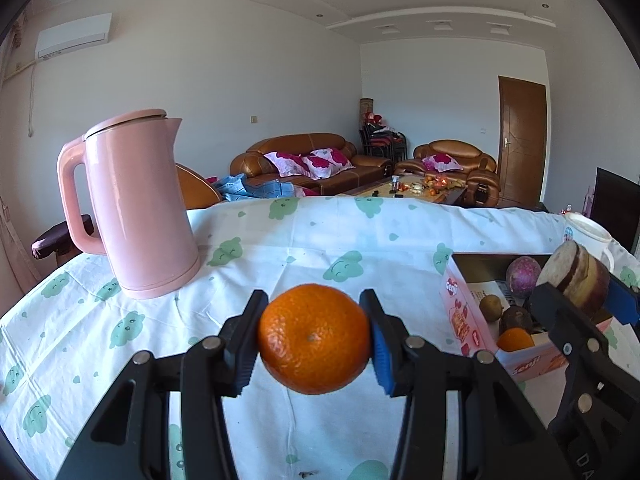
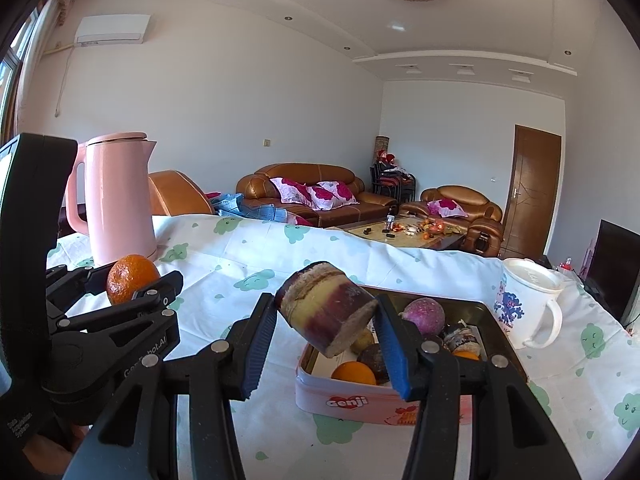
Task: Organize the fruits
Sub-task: 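Carry the orange with the left tool while the right tool carries the can toward the tin, then lower the orange into the tin with the left tool while the right tool lowers the can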
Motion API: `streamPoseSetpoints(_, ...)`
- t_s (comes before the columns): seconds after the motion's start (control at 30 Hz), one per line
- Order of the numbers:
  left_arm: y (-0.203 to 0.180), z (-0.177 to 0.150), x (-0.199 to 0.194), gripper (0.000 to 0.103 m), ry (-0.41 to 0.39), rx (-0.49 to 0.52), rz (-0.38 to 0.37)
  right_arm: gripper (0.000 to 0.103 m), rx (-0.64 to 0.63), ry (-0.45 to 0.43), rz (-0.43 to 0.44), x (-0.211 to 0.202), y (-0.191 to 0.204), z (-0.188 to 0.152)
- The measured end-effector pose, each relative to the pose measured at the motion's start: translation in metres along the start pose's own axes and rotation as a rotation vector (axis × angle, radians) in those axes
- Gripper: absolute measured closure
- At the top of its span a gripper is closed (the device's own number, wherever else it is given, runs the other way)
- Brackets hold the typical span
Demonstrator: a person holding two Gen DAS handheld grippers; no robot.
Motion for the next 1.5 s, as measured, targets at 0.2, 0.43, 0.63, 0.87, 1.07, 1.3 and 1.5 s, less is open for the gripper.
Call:
streamPoseSetpoints(0.2,-0.014,0.0,-0.002,0.054,0.009,-0.008,-0.031,0.051,-0.007,-0.013,-0.02,-0.006,-0.013,0.0)
streamPoseSetpoints(0.43,-0.032,0.003,-0.01,0.054,-0.005,0.001,-0.064,0.051,-0.013,-0.024,-0.054,-0.011,-0.031,0.001)
streamPoseSetpoints(0.63,-0.053,0.012,-0.017,0.054,-0.018,0.004,-0.114,0.051,0.013,-0.029,-0.089,-0.015,-0.055,0.0)
streamPoseSetpoints(0.87,-0.074,0.021,-0.021,0.054,-0.031,0.016,-0.152,0.051,0.034,-0.034,-0.136,-0.021,-0.083,-0.001)
streamPoseSetpoints(1.07,-0.09,0.023,-0.023,0.054,-0.034,0.024,-0.188,0.051,0.055,-0.038,-0.178,-0.027,-0.109,-0.003)
streamPoseSetpoints(1.3,-0.11,0.023,-0.021,0.054,-0.02,0.024,-0.236,0.051,0.088,-0.037,-0.236,-0.036,-0.14,-0.007)
streamPoseSetpoints(1.5,-0.139,0.026,-0.021,0.054,-0.018,0.037,-0.297,0.051,0.137,-0.028,-0.269,-0.039,-0.162,-0.01)
Point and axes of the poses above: each gripper's, at about its wrist camera, not at the fingertips, and x roughly the way its jaws point, y to its left, z to its top, the point moved 9 cm from there along x, roughly the way its jaws point, and after that the axes turned 7 degrees about z, right-handed, at the moved point
